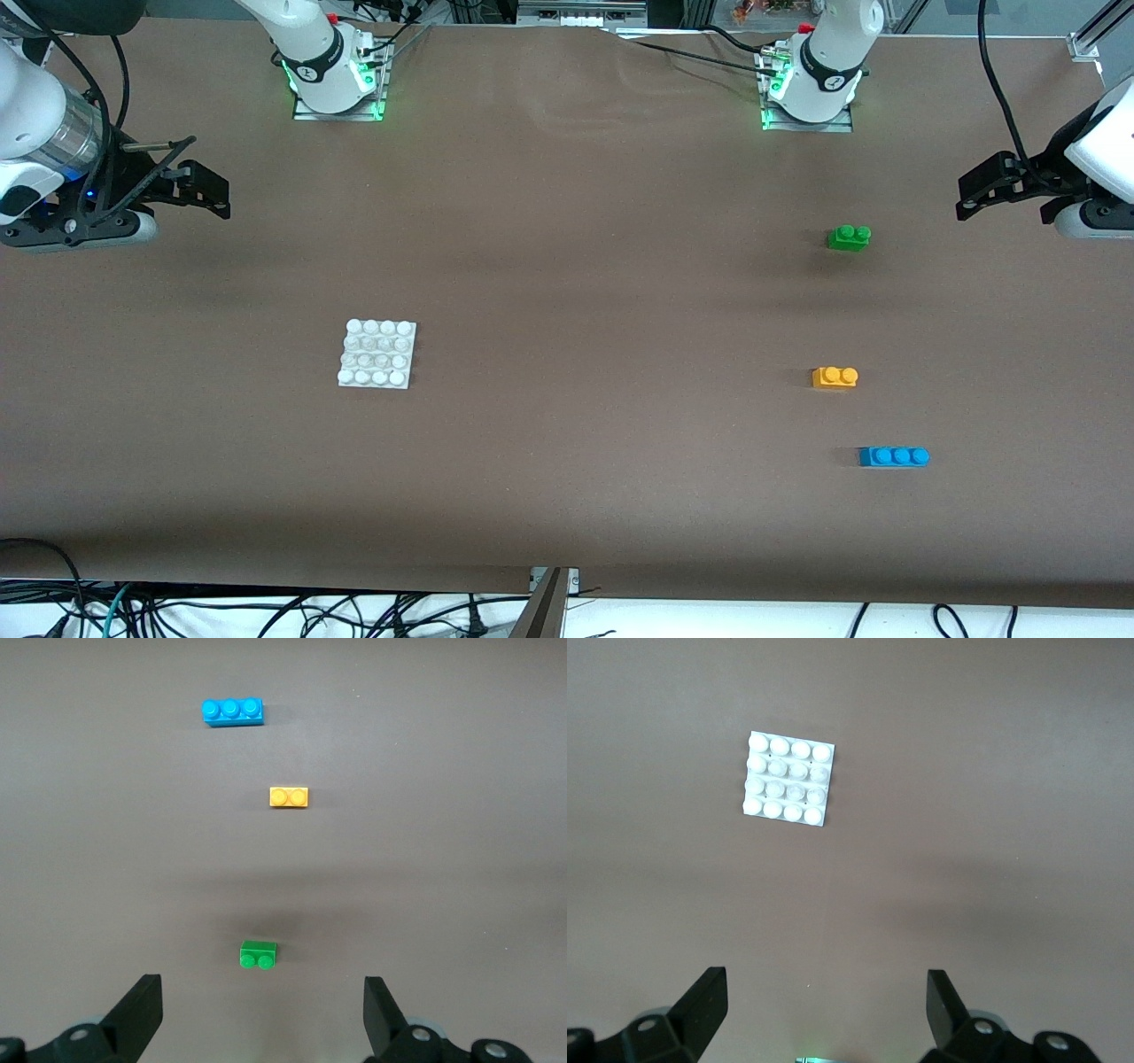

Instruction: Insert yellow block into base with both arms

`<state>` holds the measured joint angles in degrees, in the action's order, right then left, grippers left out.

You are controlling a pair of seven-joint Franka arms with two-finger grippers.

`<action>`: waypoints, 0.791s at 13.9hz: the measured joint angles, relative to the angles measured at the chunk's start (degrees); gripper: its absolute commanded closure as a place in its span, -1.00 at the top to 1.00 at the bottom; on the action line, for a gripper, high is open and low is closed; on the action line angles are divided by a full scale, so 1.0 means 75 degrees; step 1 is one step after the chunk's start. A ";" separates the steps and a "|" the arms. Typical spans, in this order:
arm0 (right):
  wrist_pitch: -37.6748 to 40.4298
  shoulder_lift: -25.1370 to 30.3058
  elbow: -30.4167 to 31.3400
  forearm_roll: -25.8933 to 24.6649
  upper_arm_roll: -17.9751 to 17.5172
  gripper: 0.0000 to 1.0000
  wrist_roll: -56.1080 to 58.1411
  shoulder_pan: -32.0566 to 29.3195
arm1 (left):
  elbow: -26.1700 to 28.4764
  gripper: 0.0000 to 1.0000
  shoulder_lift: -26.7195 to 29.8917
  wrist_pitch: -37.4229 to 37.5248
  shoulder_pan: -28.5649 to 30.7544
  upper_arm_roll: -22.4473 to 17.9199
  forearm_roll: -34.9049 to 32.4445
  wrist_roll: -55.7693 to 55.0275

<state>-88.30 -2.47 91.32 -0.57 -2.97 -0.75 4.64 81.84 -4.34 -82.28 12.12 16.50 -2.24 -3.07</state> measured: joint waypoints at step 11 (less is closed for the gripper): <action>0.0000 0.0003 -0.0091 -0.0003 0.0013 0.98 0.0354 -0.0038 | 0.0000 1.00 0.0000 0.0000 0.0002 -0.0007 0.0000 0.0000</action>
<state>-88.30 -2.45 90.64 -0.59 -2.87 1.91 4.35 81.84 -4.34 -82.28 12.13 16.44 -2.24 -3.07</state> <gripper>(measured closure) 0.004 0.000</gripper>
